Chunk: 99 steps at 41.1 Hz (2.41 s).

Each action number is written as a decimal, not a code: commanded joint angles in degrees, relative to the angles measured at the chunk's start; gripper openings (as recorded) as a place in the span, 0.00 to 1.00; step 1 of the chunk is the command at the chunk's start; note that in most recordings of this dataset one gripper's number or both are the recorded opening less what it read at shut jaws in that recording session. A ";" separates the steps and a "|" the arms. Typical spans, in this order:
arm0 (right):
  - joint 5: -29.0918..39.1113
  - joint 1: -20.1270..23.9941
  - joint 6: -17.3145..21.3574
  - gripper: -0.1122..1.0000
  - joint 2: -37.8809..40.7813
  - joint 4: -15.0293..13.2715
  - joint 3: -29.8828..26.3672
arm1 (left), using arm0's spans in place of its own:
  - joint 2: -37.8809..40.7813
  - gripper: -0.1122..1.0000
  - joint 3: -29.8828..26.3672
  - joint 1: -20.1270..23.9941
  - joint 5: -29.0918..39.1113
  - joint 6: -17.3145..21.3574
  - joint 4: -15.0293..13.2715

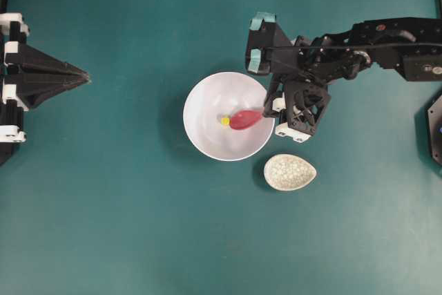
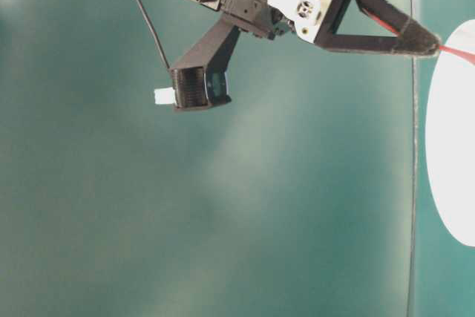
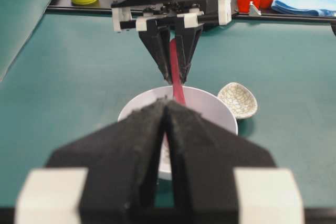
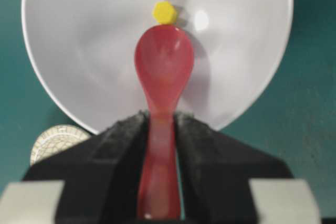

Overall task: Scoop the yellow hexagonal prism block from the bowl with a spoon using the right arm.
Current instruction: 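Lower the spoon bowl into the white bowl near the yellow block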

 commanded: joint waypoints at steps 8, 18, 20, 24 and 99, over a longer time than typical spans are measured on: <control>-0.44 0.00 -0.53 0.32 0.88 0.00 -2.90 | 0.35 0.14 -0.62 0.00 -0.53 0.00 0.18; -1.23 0.18 -1.05 0.32 2.81 -0.09 -5.01 | 0.26 0.14 -0.62 0.00 -0.53 0.00 0.18; -1.58 0.26 -1.05 0.32 3.08 -0.09 -5.36 | 0.26 0.14 -0.62 0.00 -0.53 0.00 0.18; -2.55 0.26 -1.05 0.32 3.43 -0.09 -5.71 | 0.26 0.14 -0.62 0.00 -0.53 0.00 0.18; -0.53 1.67 0.88 0.32 -6.77 -0.35 -2.11 | -0.09 0.14 -0.62 0.00 -0.53 -0.09 0.18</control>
